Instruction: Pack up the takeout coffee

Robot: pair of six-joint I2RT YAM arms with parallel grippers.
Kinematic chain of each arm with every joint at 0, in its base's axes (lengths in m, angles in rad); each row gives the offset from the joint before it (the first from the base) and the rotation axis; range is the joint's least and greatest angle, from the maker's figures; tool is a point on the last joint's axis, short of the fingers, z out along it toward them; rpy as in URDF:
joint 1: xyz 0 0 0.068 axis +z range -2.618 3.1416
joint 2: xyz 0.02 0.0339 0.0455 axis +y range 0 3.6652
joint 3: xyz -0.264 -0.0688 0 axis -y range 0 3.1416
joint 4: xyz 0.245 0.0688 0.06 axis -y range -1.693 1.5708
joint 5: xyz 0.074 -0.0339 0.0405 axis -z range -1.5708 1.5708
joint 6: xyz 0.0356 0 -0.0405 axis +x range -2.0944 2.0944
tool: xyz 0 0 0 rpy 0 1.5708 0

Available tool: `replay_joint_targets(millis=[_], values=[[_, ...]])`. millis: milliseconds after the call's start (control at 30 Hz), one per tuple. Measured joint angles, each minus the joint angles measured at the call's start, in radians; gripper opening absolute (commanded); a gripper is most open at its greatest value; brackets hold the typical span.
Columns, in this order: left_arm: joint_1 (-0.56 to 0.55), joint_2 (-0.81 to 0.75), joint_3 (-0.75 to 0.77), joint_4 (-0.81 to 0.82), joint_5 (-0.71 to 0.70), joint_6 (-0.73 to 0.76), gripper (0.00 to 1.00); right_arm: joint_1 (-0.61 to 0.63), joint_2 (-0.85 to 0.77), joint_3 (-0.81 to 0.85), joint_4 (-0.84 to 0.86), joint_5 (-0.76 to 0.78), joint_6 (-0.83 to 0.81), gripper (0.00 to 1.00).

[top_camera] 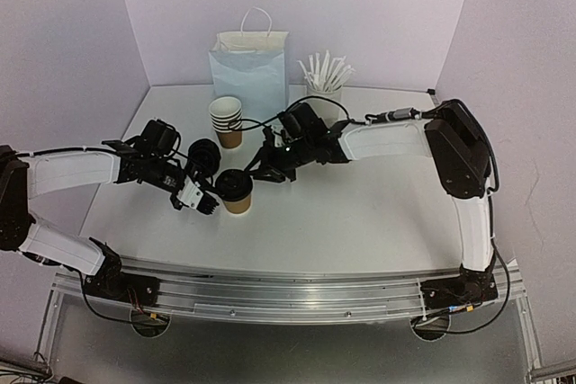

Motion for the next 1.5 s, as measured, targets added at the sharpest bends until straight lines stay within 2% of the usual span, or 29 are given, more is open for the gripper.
replay_joint_targets(millis=[267, 400, 900, 1200, 1500], values=[[0.0, 0.018, 0.027, -0.025, 0.006, -0.021, 0.21, 0.0, -0.011, -0.017, 0.019, 0.007, 0.002, 0.25], [-0.001, 0.021, 0.048, -0.058, 0.001, -0.04, 0.22, 0.002, -0.011, 0.022, -0.047, 0.008, -0.006, 0.25], [-0.003, -0.03, 0.065, -0.18, -0.025, -0.169, 0.46, 0.019, -0.037, 0.034, -0.143, 0.035, -0.012, 0.32], [-0.003, -0.059, 0.067, -0.228, -0.04, -0.224, 0.5, 0.021, -0.037, 0.039, -0.178, 0.04, -0.034, 0.36], [-0.003, -0.08, 0.084, -0.252, -0.034, -0.286, 0.59, 0.018, -0.05, 0.042, -0.207, 0.048, -0.06, 0.39]])
